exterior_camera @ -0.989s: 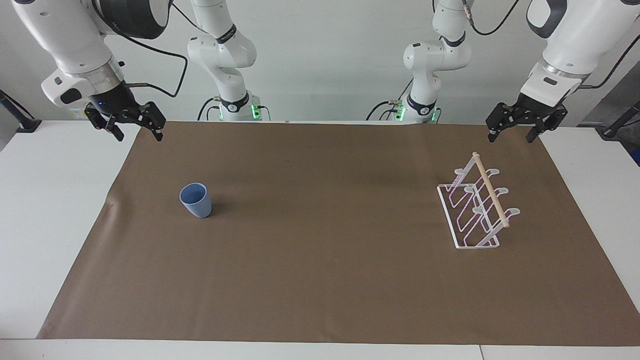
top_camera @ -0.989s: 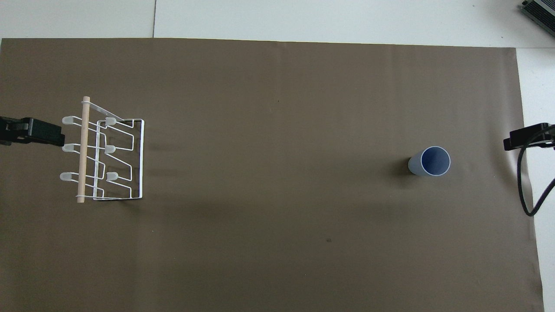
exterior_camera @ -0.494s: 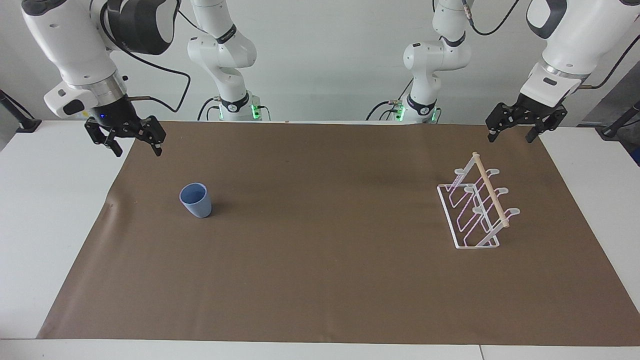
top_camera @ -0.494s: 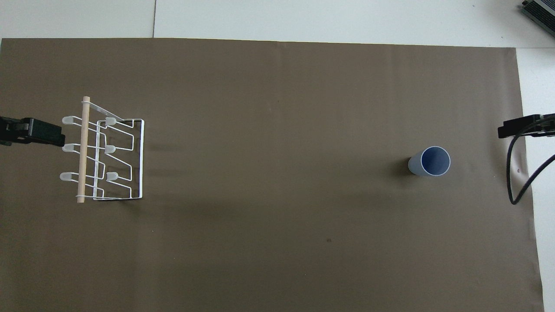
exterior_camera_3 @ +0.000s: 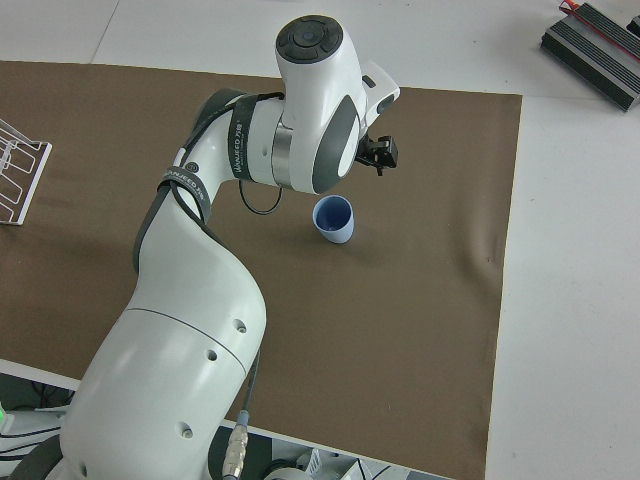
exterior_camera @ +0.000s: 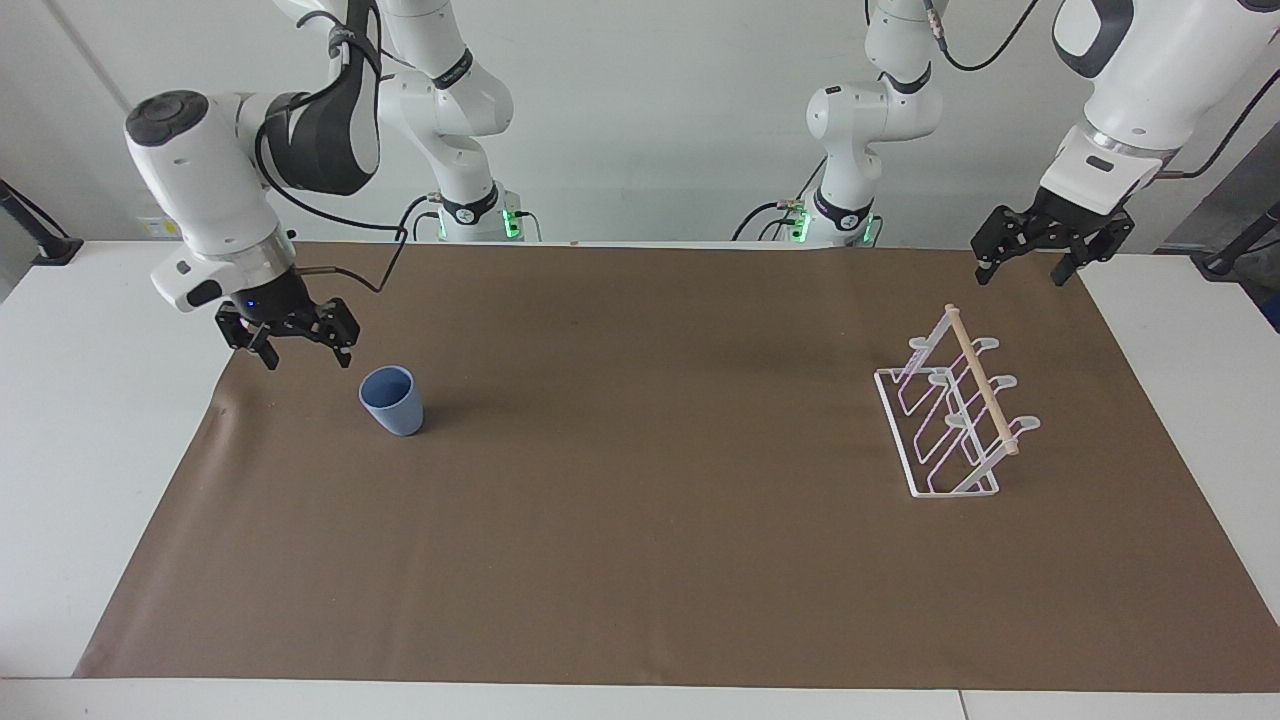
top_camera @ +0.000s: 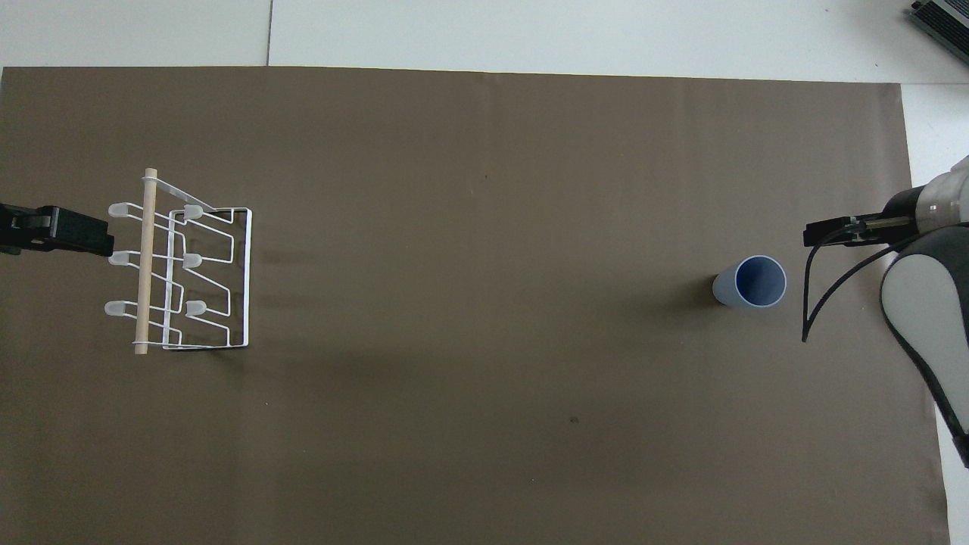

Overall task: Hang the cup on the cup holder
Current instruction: 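Reach the right gripper to the blue cup rim and grasp it, then lift the cup with the right gripper while the left gripper approaches, then close the left gripper on the cup held by the right gripper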

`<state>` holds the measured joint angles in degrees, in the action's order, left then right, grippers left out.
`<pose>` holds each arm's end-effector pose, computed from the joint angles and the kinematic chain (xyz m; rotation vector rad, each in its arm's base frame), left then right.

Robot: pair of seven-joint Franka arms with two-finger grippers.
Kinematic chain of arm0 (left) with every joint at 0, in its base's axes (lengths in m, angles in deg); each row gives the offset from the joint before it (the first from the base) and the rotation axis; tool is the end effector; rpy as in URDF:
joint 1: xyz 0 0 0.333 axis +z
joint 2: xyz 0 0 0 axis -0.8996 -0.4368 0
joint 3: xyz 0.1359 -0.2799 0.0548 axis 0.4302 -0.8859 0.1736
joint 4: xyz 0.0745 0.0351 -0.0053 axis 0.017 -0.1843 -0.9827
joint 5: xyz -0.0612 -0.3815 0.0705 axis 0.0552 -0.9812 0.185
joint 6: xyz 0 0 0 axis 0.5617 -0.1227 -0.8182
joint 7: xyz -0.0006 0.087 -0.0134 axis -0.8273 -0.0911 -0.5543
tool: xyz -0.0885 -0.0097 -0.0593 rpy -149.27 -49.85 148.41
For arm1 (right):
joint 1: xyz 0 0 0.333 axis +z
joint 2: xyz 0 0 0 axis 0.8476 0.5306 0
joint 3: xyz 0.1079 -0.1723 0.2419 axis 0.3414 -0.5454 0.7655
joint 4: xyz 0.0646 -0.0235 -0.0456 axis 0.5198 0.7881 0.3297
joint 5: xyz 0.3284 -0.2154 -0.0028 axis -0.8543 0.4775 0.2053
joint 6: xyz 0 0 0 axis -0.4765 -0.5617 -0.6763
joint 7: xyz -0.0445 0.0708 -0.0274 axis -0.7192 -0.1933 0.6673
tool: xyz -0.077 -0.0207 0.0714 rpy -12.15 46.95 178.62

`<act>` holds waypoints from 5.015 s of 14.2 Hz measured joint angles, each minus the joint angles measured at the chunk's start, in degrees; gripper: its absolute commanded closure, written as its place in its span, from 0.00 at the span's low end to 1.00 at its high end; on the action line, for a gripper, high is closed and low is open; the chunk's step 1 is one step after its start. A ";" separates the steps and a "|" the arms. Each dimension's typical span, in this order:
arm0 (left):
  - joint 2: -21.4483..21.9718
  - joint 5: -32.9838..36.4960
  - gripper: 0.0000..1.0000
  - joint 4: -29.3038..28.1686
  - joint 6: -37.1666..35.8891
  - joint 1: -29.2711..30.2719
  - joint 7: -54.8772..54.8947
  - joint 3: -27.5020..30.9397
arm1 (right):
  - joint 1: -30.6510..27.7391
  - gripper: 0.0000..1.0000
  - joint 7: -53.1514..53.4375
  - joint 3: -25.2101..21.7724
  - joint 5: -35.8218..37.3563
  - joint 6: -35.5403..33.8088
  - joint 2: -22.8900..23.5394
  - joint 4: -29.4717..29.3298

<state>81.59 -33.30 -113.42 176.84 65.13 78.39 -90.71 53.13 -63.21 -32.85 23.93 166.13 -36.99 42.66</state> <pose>0.5454 -0.0333 0.6310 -3.1379 0.1248 -0.0192 0.5784 -0.0690 0.4746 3.1261 0.0604 0.1327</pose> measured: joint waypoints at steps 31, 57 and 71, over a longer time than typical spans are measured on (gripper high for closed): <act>0.11 0.00 0.00 -0.13 0.00 0.00 0.00 -0.03 | 1.53 1.00 -0.01 0.86 0.00 13.00 2.23 11.42; 6.72 -44.73 0.00 -17.39 9.15 3.20 -21.60 0.04 | 0.53 1.00 -2.07 12.67 -55.04 -8.98 0.15 -8.15; 9.61 -83.78 0.00 -30.35 44.25 -14.43 -53.86 -2.21 | 0.65 1.00 25.40 31.57 -55.07 15.25 0.12 -6.76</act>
<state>91.20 -117.08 -143.77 221.09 50.70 24.53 -92.92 53.78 -37.81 -1.28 -31.14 181.38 -36.87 35.90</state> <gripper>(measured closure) 0.000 0.952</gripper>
